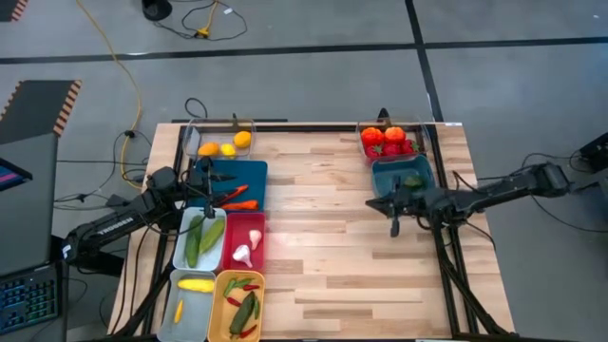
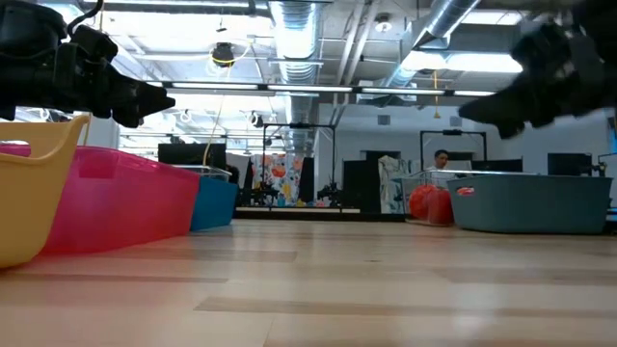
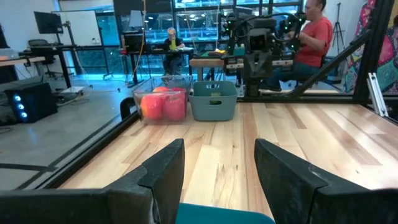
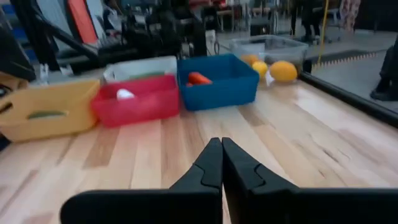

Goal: Sort produce into baskets
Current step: Return to Home Position

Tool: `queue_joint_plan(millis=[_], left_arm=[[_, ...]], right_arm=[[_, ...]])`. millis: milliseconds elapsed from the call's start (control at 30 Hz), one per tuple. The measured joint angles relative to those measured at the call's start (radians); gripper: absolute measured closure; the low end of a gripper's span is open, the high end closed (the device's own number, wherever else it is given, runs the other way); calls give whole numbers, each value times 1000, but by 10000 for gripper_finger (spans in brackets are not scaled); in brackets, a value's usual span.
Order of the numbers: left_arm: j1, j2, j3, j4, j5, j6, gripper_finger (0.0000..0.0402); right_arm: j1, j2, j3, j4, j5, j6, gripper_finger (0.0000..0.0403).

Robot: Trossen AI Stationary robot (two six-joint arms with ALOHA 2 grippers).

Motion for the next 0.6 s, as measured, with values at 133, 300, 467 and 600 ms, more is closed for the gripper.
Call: queue_joint_plan(millis=[133, 300, 467, 600], left_arm=[[0, 0, 0, 1, 0, 0, 220], [0, 0, 0, 0, -7, 0, 220], [0, 0, 0, -1, -33, 0, 220], [0, 0, 0, -4, -56, 0, 220]], right_arm=[[-22, -93, 3, -79, -34, -22, 380], [-19, -188, 3, -110, -90, -133, 373], [-19, -312, 4, -244, -89, -149, 370], [-19, -420, 4, -360, -89, -135, 377]])
